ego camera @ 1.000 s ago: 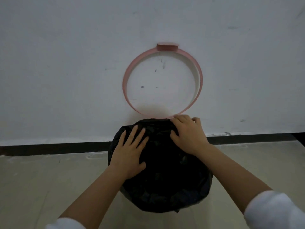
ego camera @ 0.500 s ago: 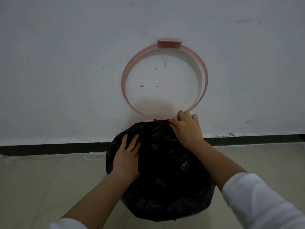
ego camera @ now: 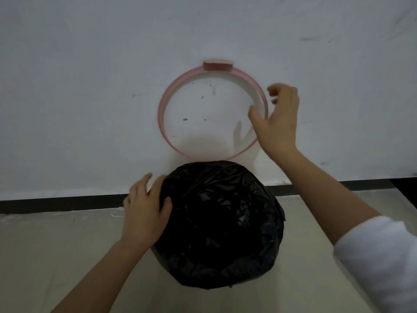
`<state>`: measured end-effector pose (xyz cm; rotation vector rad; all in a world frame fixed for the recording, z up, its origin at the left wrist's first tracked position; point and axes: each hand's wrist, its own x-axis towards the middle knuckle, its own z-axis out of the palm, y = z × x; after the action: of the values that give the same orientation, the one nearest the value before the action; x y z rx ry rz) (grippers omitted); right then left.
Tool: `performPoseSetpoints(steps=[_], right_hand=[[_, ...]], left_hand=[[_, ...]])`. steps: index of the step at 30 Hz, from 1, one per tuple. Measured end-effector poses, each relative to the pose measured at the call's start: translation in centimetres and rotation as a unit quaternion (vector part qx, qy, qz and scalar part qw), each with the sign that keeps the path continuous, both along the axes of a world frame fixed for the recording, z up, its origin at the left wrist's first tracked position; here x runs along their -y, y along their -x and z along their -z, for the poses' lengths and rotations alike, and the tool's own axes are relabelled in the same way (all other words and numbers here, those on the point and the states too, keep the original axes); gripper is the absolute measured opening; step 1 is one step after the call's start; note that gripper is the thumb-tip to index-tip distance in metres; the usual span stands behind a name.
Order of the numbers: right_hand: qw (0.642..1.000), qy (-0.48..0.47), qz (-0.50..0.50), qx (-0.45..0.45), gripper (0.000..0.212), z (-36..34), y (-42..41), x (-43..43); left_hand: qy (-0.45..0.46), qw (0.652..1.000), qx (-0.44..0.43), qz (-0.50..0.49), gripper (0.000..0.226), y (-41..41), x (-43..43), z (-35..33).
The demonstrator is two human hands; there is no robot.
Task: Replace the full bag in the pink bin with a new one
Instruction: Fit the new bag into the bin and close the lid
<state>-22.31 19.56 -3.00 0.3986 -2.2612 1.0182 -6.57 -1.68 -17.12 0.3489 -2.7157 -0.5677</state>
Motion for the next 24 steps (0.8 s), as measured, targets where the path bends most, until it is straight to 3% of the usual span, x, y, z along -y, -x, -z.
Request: performPoseSetpoints(steps=[6, 9, 11, 13, 17, 21, 24], right_hand=[[0.986, -0.112, -0.003, 0.125, 0.06, -2.7, 1.4, 2.3], [0.983, -0.103, 0.002, 0.153, 0.065, -2.6, 0.8, 2.1], [0.984, -0.102, 0.01, 0.148, 0.055, -3.0, 0.1, 1.9], [0.991, -0.085, 0.009, 0.103, 0.037, -3.5, -0.9, 1.3], [0.994, -0.032, -0.089, 0.048, 0.012, -2.9, -5.3, -1.6], [0.986, -0.046, -0.133, 0.092, 0.008, 0.0, -10.8, -5.9], [0.965, -0.127, -0.182, 0.143, 0.012, 4.0, -14.5, -8.6]], left_hand=[[-0.21, 0.971, 0.064, -0.095, 0.034, -2.3, 0.5, -0.3], [-0.421, 0.894, 0.109, -0.105, 0.028, -2.6, 0.6, -0.1], [-0.496, 0.853, 0.116, -0.113, 0.026, -2.7, 0.7, -0.4], [-0.522, 0.836, 0.115, -0.119, 0.026, -2.7, 0.5, -0.8], [-0.546, 0.819, 0.121, -0.126, 0.025, -2.5, 0.3, -1.5], [-0.567, 0.805, 0.121, -0.128, 0.025, -2.7, -0.1, -1.7], [-0.568, 0.807, 0.104, -0.125, 0.029, -2.9, -0.3, -1.5]])
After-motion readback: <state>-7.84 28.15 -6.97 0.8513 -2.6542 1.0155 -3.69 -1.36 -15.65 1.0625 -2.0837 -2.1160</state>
